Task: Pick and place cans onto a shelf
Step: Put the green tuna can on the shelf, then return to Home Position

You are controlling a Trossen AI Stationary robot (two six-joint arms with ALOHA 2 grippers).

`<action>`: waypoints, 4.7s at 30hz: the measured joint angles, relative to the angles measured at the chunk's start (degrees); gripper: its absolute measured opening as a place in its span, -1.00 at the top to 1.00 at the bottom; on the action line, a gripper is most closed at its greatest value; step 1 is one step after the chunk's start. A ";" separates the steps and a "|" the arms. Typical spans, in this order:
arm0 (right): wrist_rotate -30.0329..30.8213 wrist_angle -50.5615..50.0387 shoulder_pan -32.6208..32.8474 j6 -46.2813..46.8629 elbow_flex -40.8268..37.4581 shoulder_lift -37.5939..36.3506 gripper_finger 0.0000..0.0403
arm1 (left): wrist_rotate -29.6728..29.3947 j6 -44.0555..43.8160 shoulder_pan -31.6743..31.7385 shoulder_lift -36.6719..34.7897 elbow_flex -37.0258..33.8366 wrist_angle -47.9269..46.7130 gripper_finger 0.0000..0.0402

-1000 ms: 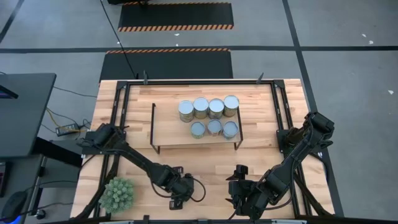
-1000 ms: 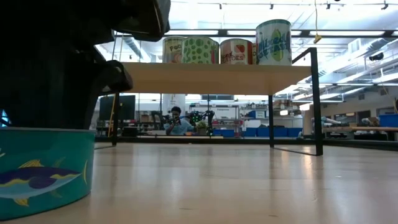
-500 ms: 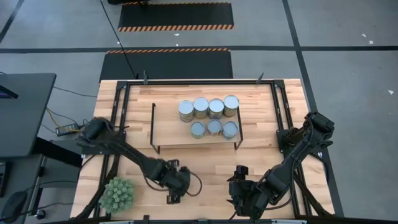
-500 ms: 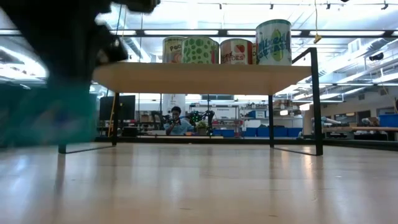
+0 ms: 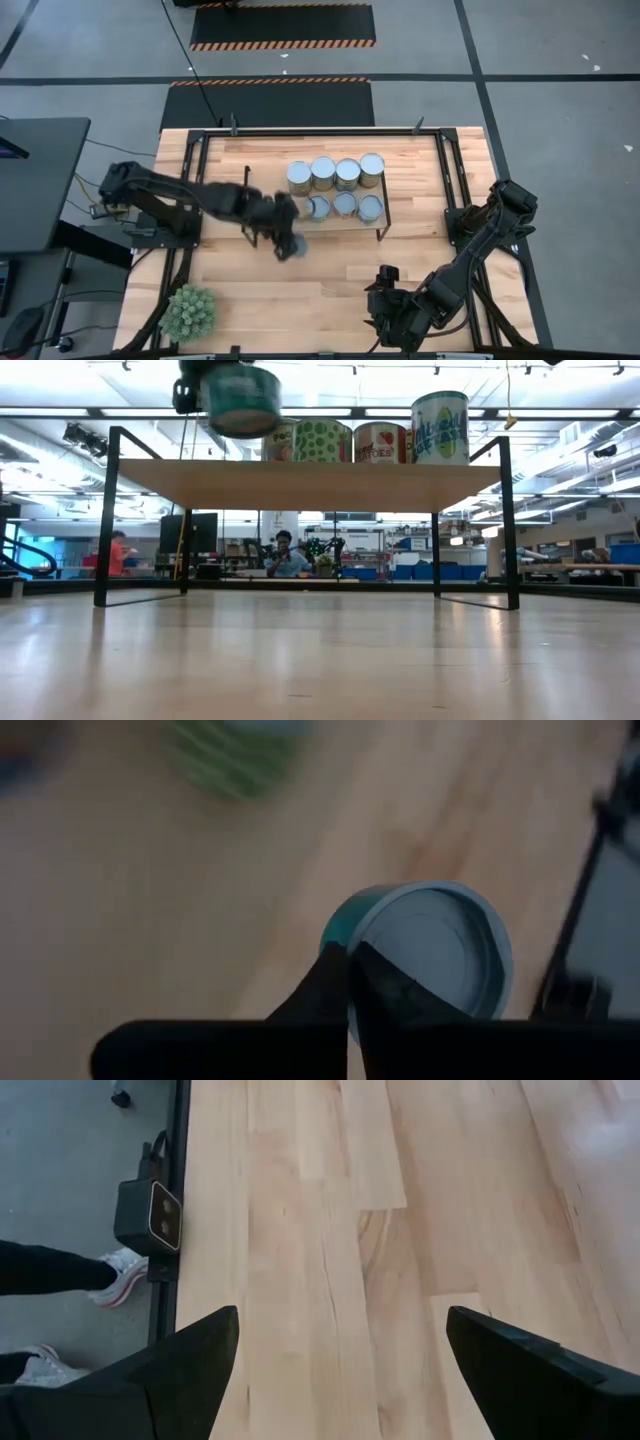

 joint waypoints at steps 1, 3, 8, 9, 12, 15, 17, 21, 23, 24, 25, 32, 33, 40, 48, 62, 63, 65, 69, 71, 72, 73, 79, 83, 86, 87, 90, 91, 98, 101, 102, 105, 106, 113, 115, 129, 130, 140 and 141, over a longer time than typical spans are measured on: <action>0.00 0.02 -0.05 0.05 0.00 0.00 -0.81 | -0.44 -0.65 1.48 -0.66 0.00 0.04 0.98; 0.00 0.07 -0.17 0.26 0.00 0.00 -0.81 | -2.38 -1.35 3.85 -1.55 0.00 -0.25 0.98; 0.04 0.40 -0.50 0.28 0.00 0.00 -0.81 | -6.13 -1.64 8.36 -1.58 0.04 -4.87 0.98; 0.04 0.41 -0.65 0.27 0.00 0.00 -0.81 | -6.60 -1.90 9.17 -1.17 0.07 -5.26 0.98; 0.00 0.30 -1.25 0.18 0.00 -0.13 -0.81 | -7.10 -3.00 11.25 -0.72 0.04 -6.05 0.98; 0.02 -0.18 -1.89 0.31 0.00 -1.25 -0.81 | -7.14 -3.29 12.28 -0.59 0.11 -5.58 0.98; 0.11 -0.59 -2.27 0.28 0.00 -2.19 -0.81 | -6.97 -4.06 12.40 -0.49 0.09 -5.63 0.97; 0.68 -3.39 -3.01 -0.04 0.00 -4.06 -0.81 | -7.01 -4.61 12.38 -0.52 0.09 -5.71 0.74; 1.48 -4.91 -3.29 -0.11 0.00 -4.90 -0.81 | -7.18 -5.90 12.38 -0.54 0.09 -5.60 0.58; 1.90 -5.75 -3.43 -0.13 0.00 -5.27 -0.81 | -7.18 -6.41 12.38 -0.52 0.09 -5.44 0.51; 2.09 -6.71 -3.54 -0.13 0.00 -5.68 -0.81 | -7.26 -7.14 12.38 -0.54 0.09 -5.05 0.43; 3.98 -10.86 -3.95 0.69 0.00 -9.11 -0.81 | -7.44 -2.54 12.38 -2.42 0.09 -3.52 0.19; 4.29 -10.95 -3.93 0.72 0.00 -9.49 -0.81 | -7.38 -1.51 12.29 -3.13 0.11 -3.90 0.18; 6.84 -10.88 -3.83 0.63 0.00 -10.91 -0.81 | -2.91 11.17 10.67 -6.03 0.14 -8.62 0.25; 8.29 -10.64 -3.37 0.31 0.00 -10.38 -0.81 | -1.99 15.47 8.69 -2.39 0.11 -15.31 0.35; 8.08 -13.52 -2.58 4.29 0.00 -11.21 -0.80 | -6.87 13.68 6.45 0.77 0.04 -8.99 0.37; 8.98 -14.43 -2.11 5.07 0.00 -11.80 -0.78 | -6.39 12.81 6.28 0.15 0.02 -9.40 0.37; 13.10 -14.54 -0.43 6.48 -0.87 -13.52 -0.75 | -5.94 12.30 5.37 -1.86 0.02 -9.17 0.37; 21.69 -14.18 3.35 13.29 -6.75 -19.79 -0.64 | -6.74 14.31 2.87 -6.99 -0.78 -4.50 0.37; 22.00 -13.90 4.11 15.62 -9.82 -23.68 -0.58 | -6.82 15.10 2.54 -9.92 -3.05 -0.22 0.38; 21.60 -13.01 4.25 15.82 -11.37 -25.53 -0.55 | -6.91 15.25 2.52 -11.32 -4.56 2.11 0.40; 21.18 -11.98 4.28 15.73 -12.80 -27.38 -0.53 | -7.00 15.25 2.57 -12.74 -6.10 4.15 0.42; 20.18 -5.10 3.56 13.11 -21.73 -40.07 -0.39 | -7.00 15.31 3.76 -20.63 -12.66 11.80 0.62; 20.03 1.38 1.85 10.72 -28.02 -48.47 -0.32 | -7.07 15.42 5.23 -25.77 -16.83 15.58 0.79; 19.96 6.56 0.09 8.63 -32.47 -54.04 -0.27 | -7.03 15.44 6.54 -29.90 -20.38 19.19 0.92; 19.95 8.01 -0.57 7.92 -33.97 -55.80 -0.26 | -7.01 15.50 6.97 -31.30 -21.67 20.75 0.95; 19.96 12.71 -2.91 6.56 -37.85 -60.53 -0.22 | -5.98 15.90 8.50 -35.50 -25.64 25.62 0.98; 19.98 13.80 -3.72 6.40 -39.18 -62.07 -0.20 | -5.34 15.91 9.23 -36.78 -26.80 26.93 0.98; 19.95 22.87 -9.08 6.27 -47.69 -70.30 -0.13 | 1.11 16.94 13.96 -44.15 -34.61 35.12 0.98; 20.60 26.55 -11.10 6.43 -51.02 -73.55 -0.08 | 2.61 18.00 15.90 -46.96 -37.66 37.81 0.98; 21.29 27.13 -11.69 6.80 -52.09 -74.66 -0.06 | 3.24 18.24 16.54 -47.89 -38.78 39.24 0.98; 24.05 30.16 -13.08 8.42 -55.25 -77.77 0.01 | 5.41 18.23 18.24 -51.11 -42.86 43.76 0.98; 24.90 31.17 -13.40 8.94 -56.28 -78.75 0.03 | 5.88 18.14 18.70 -52.16 -44.22 45.20 0.98; 30.51 40.48 -15.44 10.12 -63.93 -84.10 0.18 | 5.98 18.11 19.53 -59.66 -50.68 48.29 0.99; 30.88 43.91 -15.86 10.98 -66.66 -84.92 0.22 | 5.81 16.82 19.52 -61.83 -52.45 49.43 0.99; 32.60 61.45 -17.45 6.25 -80.02 -88.32 0.55 | -5.10 9.84 19.51 -78.53 -64.30 47.55 0.99; 33.35 61.44 -17.68 5.51 -80.02 -88.35 0.58 | -6.01 9.71 19.51 -79.25 -64.30 45.75 0.99; 38.05 61.42 -18.82 2.35 -80.02 -88.35 0.78 | -5.71 11.71 19.51 -83.74 -64.32 35.90 0.99; 39.05 61.44 -18.84 1.53 -80.02 -88.35 0.79 | -4.88 12.56 19.51 -84.11 -64.32 35.72 0.99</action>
